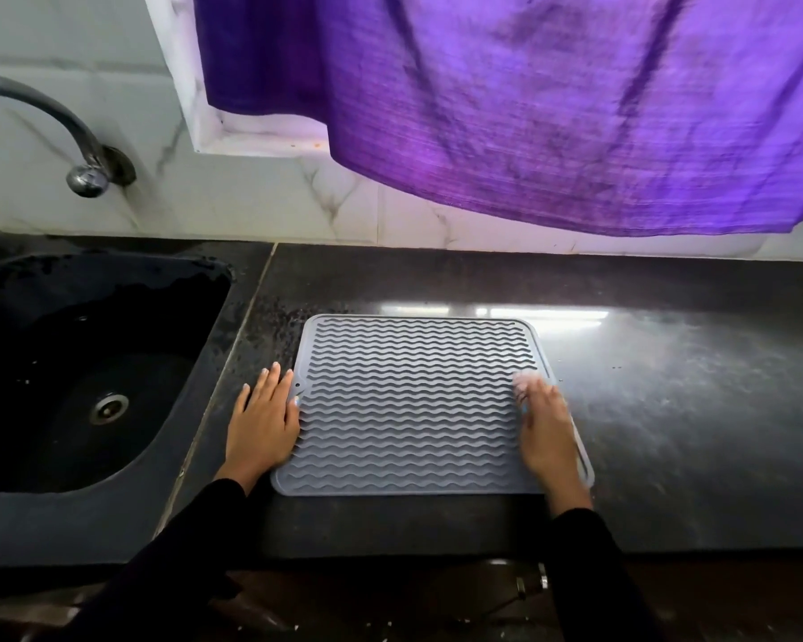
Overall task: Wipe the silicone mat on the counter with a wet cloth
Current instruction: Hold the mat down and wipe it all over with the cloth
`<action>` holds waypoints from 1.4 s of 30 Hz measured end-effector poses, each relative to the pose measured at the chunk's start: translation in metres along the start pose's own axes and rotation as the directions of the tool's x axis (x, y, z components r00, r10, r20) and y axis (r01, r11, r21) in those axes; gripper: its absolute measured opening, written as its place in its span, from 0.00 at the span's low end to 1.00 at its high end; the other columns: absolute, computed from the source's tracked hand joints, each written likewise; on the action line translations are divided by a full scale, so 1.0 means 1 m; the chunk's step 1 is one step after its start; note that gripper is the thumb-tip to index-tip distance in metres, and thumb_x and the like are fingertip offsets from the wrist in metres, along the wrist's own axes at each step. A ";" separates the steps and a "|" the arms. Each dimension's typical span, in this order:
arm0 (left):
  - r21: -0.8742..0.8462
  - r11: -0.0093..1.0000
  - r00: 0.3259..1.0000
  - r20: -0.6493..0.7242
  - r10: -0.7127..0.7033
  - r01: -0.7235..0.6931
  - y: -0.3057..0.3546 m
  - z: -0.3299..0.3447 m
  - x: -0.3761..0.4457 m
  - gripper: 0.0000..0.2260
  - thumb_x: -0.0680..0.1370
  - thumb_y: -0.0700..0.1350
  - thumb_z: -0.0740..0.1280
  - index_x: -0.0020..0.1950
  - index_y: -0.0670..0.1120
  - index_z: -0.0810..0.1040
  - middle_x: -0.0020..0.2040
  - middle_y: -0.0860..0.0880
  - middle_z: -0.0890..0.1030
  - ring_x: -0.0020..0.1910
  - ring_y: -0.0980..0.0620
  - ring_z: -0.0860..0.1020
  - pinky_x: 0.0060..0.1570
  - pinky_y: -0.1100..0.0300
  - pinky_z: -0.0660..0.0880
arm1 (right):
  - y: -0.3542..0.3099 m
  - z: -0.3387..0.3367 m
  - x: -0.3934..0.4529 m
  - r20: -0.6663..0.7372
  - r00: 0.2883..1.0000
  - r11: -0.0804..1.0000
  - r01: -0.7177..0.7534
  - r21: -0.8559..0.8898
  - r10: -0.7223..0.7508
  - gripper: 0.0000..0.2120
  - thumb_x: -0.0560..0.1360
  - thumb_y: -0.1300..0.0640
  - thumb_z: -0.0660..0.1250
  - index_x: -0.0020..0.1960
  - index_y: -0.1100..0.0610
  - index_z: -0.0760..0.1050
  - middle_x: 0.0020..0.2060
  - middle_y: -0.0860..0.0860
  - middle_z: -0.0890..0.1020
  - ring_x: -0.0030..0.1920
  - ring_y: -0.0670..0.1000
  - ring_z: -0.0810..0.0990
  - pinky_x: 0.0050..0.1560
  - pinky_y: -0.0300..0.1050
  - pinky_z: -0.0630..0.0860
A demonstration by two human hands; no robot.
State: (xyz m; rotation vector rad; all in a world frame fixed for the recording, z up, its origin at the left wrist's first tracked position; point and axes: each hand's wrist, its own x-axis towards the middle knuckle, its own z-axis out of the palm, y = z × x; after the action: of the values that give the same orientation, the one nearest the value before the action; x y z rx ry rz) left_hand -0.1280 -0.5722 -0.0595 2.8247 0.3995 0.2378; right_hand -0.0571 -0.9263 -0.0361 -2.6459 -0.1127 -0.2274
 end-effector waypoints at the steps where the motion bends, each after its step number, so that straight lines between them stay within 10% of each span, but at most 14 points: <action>1: 0.008 1.000 1.000 0.008 0.000 0.000 0.000 0.000 0.000 0.23 0.81 0.50 0.47 0.75 0.44 0.56 0.76 0.46 0.55 0.76 0.50 0.52 0.74 0.50 0.48 | 0.000 0.006 -0.002 0.047 0.999 0.993 -0.007 -0.118 0.012 0.27 0.78 0.64 0.55 0.76 0.60 0.54 0.75 0.58 0.58 0.76 0.58 0.54 0.76 0.51 0.50; 17: 0.035 0.999 0.999 0.029 0.021 -0.022 -0.002 0.000 -0.001 0.36 0.72 0.58 0.32 0.75 0.44 0.56 0.76 0.45 0.55 0.76 0.49 0.51 0.73 0.50 0.47 | 0.010 -0.007 0.020 0.091 0.988 0.965 -0.139 0.223 0.122 0.21 0.76 0.66 0.62 0.68 0.59 0.71 0.63 0.56 0.77 0.60 0.55 0.77 0.61 0.45 0.72; 21: 0.003 1.000 0.999 0.030 0.025 -0.025 -0.001 -0.005 -0.003 0.37 0.71 0.58 0.34 0.75 0.44 0.57 0.76 0.45 0.56 0.76 0.48 0.52 0.73 0.49 0.47 | 0.009 -0.030 0.031 0.213 0.895 0.560 -0.416 0.717 0.392 0.12 0.79 0.59 0.61 0.61 0.58 0.77 0.38 0.48 0.84 0.27 0.38 0.77 0.27 0.31 0.73; 23: -0.011 1.000 0.999 0.032 0.021 -0.021 -0.001 -0.006 -0.003 0.37 0.71 0.59 0.34 0.75 0.44 0.57 0.76 0.45 0.56 0.76 0.48 0.52 0.73 0.50 0.47 | 0.010 -0.038 0.030 0.199 0.822 0.396 -0.450 0.800 0.534 0.13 0.80 0.61 0.59 0.62 0.61 0.75 0.41 0.51 0.86 0.36 0.44 0.82 0.36 0.37 0.79; 25: -0.015 1.000 0.999 0.030 0.020 -0.019 -0.001 -0.006 -0.002 0.37 0.71 0.59 0.34 0.75 0.44 0.58 0.76 0.45 0.57 0.76 0.48 0.52 0.73 0.49 0.48 | 0.003 -0.041 0.018 -0.011 0.833 0.622 -0.403 0.672 0.553 0.16 0.79 0.62 0.60 0.66 0.59 0.73 0.57 0.56 0.82 0.54 0.53 0.81 0.57 0.47 0.77; 29: -0.015 1.000 0.999 0.027 0.025 -0.024 -0.003 -0.004 -0.002 0.36 0.72 0.59 0.36 0.74 0.43 0.59 0.76 0.44 0.58 0.76 0.47 0.53 0.73 0.48 0.49 | -0.017 -0.028 -0.026 -0.146 0.947 0.942 -0.249 0.224 0.285 0.21 0.77 0.64 0.59 0.69 0.56 0.69 0.65 0.58 0.74 0.67 0.59 0.70 0.67 0.52 0.66; 34: -0.004 1.000 1.000 0.022 0.021 -0.021 -0.002 -0.003 -0.002 0.36 0.72 0.59 0.36 0.74 0.43 0.59 0.76 0.44 0.58 0.76 0.47 0.53 0.73 0.49 0.48 | -0.010 -0.004 -0.054 -0.036 0.985 0.965 -0.175 -0.193 0.171 0.30 0.78 0.60 0.60 0.76 0.59 0.52 0.76 0.56 0.55 0.77 0.57 0.48 0.75 0.54 0.49; 42: 0.007 1.000 1.000 0.008 0.015 -0.015 -0.001 -0.002 -0.002 0.35 0.73 0.59 0.37 0.74 0.43 0.60 0.76 0.44 0.58 0.75 0.47 0.54 0.73 0.49 0.48 | -0.002 0.001 -0.046 -0.009 0.997 0.977 -0.082 -0.199 0.081 0.31 0.73 0.65 0.62 0.75 0.60 0.58 0.74 0.58 0.60 0.75 0.60 0.54 0.75 0.54 0.50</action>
State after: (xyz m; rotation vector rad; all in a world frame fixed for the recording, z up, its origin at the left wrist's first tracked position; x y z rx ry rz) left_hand -0.1304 -0.5709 -0.0582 2.8357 0.3782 0.2284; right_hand -0.1024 -0.9262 -0.0441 -2.8423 0.0204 -0.2221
